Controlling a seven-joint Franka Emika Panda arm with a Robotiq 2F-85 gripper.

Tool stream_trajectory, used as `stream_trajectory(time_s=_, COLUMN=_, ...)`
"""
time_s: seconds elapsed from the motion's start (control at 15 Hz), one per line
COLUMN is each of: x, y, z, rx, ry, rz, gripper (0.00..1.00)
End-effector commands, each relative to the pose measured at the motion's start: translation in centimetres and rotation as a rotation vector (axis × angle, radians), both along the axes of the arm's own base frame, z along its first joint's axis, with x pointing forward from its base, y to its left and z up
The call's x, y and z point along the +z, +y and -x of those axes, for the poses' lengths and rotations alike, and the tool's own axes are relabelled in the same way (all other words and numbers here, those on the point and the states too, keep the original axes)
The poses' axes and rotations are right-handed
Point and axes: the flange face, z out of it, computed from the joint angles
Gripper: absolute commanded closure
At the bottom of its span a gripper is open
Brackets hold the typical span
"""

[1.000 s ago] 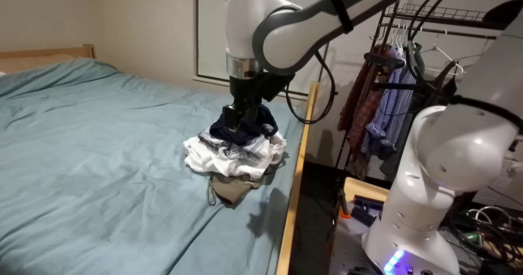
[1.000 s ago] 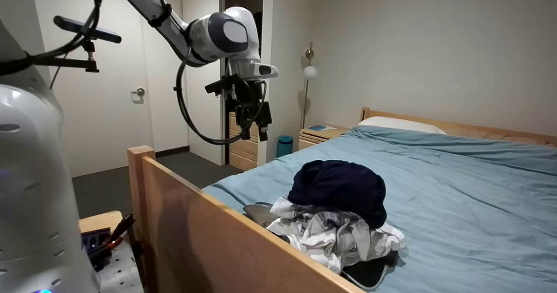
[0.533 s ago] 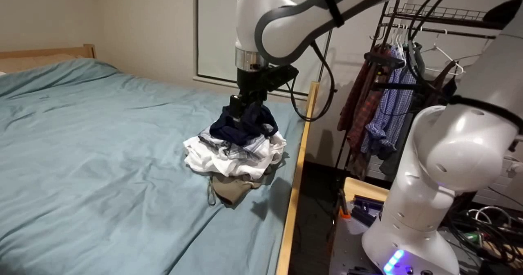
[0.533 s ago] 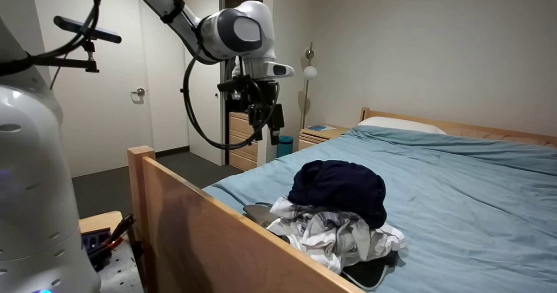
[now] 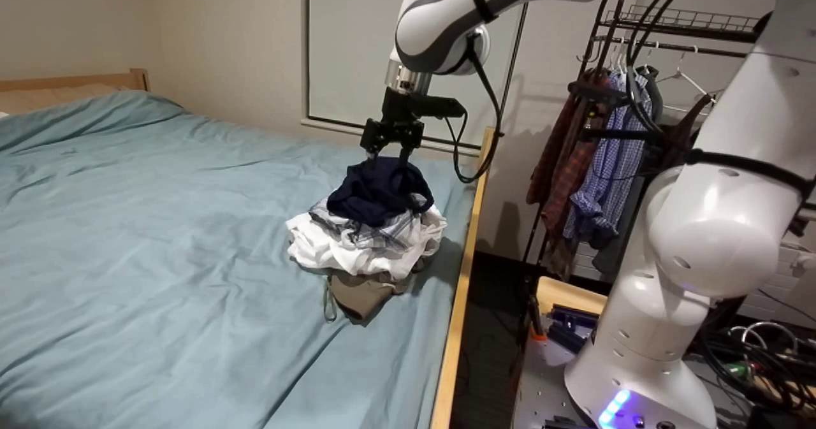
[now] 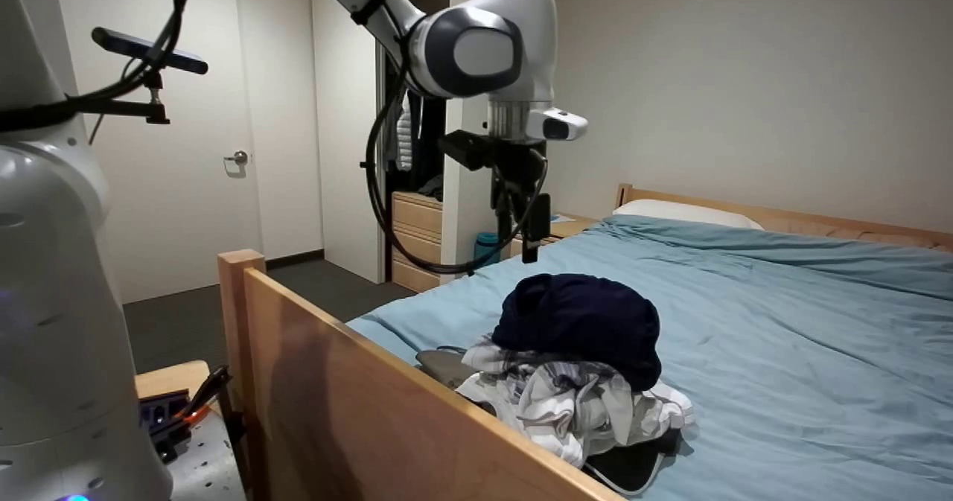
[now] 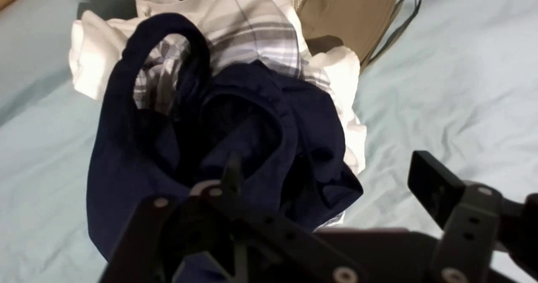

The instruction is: Move the blue and checked clothes to the left

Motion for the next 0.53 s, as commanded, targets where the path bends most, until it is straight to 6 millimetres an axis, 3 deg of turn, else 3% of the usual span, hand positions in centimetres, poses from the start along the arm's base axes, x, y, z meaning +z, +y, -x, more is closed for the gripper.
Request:
stream_trajectory(time_s=0.0, x=-1.3, y=-2.7, z=-2.5, rx=-0.147, ry=-0.012, rz=-0.149, gripper=0.0)
stream_trajectory(time_s=0.2, x=-3.3, y=-3.7, z=-3.2, rx=-0.299, ry=0.0, rz=-0.257, gripper=0.0)
stream_trajectory(time_s=0.47, x=-4.9, y=-4.1, z=-1.4, rx=-0.463, ry=-0.006, rz=-0.353, gripper=0.0)
